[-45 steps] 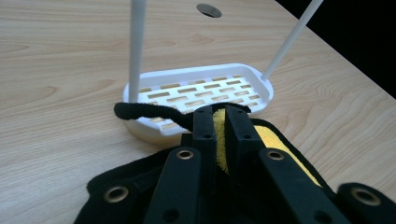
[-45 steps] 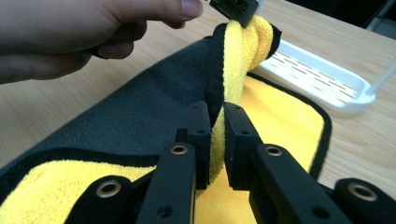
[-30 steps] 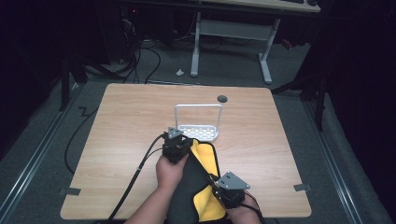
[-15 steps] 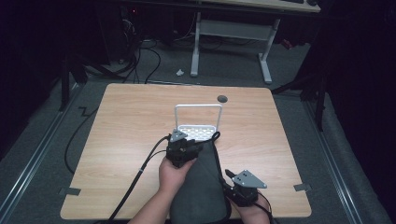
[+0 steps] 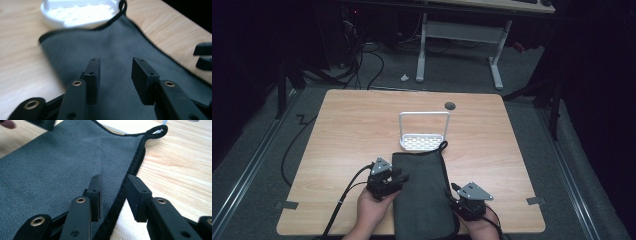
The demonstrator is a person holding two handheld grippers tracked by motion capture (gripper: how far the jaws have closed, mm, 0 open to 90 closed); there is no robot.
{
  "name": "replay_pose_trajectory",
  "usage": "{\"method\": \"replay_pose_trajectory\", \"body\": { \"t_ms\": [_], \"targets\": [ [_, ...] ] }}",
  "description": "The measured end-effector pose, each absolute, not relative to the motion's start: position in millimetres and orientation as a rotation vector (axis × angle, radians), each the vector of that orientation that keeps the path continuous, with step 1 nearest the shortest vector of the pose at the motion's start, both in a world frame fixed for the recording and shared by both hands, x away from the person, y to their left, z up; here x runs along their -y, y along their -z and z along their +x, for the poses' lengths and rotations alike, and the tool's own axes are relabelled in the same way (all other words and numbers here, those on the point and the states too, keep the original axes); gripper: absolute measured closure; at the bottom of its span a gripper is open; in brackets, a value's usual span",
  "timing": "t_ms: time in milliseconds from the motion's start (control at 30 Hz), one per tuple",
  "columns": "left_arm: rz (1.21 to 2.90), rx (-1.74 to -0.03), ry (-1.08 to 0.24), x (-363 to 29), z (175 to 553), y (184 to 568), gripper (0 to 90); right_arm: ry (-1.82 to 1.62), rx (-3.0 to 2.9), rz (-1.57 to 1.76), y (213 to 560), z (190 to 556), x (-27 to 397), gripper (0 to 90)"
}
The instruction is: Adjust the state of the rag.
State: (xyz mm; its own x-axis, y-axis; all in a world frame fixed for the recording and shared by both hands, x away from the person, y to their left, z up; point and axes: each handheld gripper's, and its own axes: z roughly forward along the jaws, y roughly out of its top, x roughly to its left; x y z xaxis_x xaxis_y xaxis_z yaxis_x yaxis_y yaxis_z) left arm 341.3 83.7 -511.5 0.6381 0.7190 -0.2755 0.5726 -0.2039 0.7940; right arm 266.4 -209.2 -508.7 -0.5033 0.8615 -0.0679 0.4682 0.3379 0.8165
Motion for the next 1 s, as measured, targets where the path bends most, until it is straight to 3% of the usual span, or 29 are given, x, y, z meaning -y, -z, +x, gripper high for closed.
{"method": "replay_pose_trajectory", "body": {
  "t_ms": [233,367,467,667,1000],
  "targets": [
    [1.997,-1.017,-0.207,-90,328,522,69.4,-1.034,-2.138,1.151,515,272,207,67.0],
    [2.021,-0.998,-0.210,-84,330,526,77.1,-1.006,-2.162,1.166,516,297,199,85.1],
    [2.058,-0.987,-0.221,-81,334,529,82.4,-0.962,-2.186,1.197,518,321,193,89.8],
    [2.083,-0.935,-0.226,-84,335,530,83.4,-0.890,-2.217,1.226,526,335,189,88.3],
    [2.102,-0.896,-0.201,-92,318,530,83.1,-0.923,-2.254,1.182,527,310,191,85.7]
  ]
}}
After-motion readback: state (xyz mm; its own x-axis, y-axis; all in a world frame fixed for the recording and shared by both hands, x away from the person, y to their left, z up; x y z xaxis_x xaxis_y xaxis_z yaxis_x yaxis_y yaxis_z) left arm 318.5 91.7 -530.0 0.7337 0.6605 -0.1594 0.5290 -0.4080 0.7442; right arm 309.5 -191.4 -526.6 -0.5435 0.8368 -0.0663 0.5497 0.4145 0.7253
